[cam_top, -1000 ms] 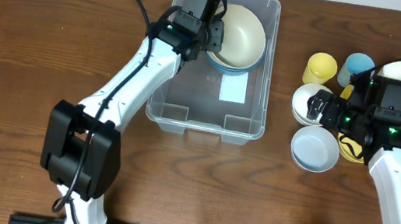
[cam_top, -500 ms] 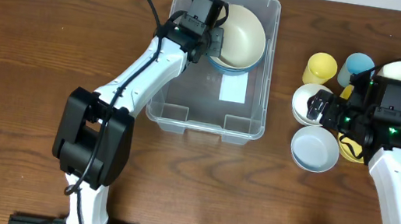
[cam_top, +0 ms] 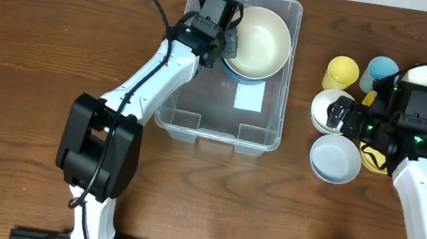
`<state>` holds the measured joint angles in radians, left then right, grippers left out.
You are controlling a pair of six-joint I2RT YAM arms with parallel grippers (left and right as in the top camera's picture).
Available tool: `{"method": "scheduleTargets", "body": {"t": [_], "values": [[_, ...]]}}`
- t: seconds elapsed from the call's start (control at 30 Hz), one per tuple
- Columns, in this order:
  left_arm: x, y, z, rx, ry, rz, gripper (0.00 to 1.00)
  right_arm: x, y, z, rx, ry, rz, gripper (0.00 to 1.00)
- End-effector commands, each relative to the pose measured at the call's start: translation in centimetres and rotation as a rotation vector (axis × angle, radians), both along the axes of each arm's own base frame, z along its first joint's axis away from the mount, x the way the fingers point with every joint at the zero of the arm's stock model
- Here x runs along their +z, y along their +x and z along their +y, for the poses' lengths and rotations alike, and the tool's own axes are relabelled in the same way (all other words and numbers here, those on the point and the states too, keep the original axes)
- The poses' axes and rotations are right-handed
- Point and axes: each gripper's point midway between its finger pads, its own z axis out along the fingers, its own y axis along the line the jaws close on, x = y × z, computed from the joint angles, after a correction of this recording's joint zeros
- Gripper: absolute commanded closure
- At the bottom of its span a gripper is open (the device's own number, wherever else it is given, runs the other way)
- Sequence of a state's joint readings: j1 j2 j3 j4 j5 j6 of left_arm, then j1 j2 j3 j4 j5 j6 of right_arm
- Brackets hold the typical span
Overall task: Pack container
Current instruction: 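Lower the cream bowl onto the stacked teal bowls in the bin, then release the cream bowl and retract the left arm to the side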
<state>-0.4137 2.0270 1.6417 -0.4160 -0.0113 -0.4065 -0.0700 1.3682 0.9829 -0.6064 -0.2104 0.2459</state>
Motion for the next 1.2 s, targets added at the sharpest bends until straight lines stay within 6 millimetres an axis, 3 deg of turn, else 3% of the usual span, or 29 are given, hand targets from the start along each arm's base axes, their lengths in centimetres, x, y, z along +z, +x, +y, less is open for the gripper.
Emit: {"method": "scheduleTargets", "body": {"t": [0.0,0.27,0.3,0.43,0.47,0.73,0.8,0.97,1.07,1.17], "values": [[0.9,0.3,-0.3,0.03,-0.038,-0.01,0.94,0.4,0.3,0.5,0.005,0.012,-0.006,0.01],[0.6,0.1,0.2,0.093,-0.073,0.022,0.94,0.3,0.1,0.5,0.005,0.013,0.006,0.01],[0.5,0.0,0.5,0.108,-0.077,0.032,0.91,0.3,0.1,0.5,0.005,0.013,0.006,0.01],[0.1,-0.1,1.4,0.133,-0.073,0.056,0.23,0.3,0.1,0.5,0.005,0.013,0.006,0.01],[0.1,0.0,1.5,0.136,-0.073,0.055,0.15,0.3,0.1,0.5,0.005,0.013,0.006,0.01],[3.1,0.6,2.7,0.15,-0.091,-0.005,0.14,0.3,0.1,0.5,0.005,0.013,0.006,0.01],[3.9,0.5,2.8,0.14,-0.089,-0.018,0.2,0.3,0.1,0.5,0.005,0.013,0.007,0.01],[6.7,-0.7,3.5,0.123,-0.071,-0.047,0.2,0.3,0.1,0.5,0.005,0.012,0.006,0.01],[9.8,-2.2,6.5,0.187,-0.001,-0.083,0.2,0.3,0.1,0.3,-0.001,0.002,0.005,0.01],[13.0,-4.4,10.9,0.265,0.075,-0.107,0.17,0.3,0.3,0.3,-0.001,0.002,-0.001,0.01]]}}
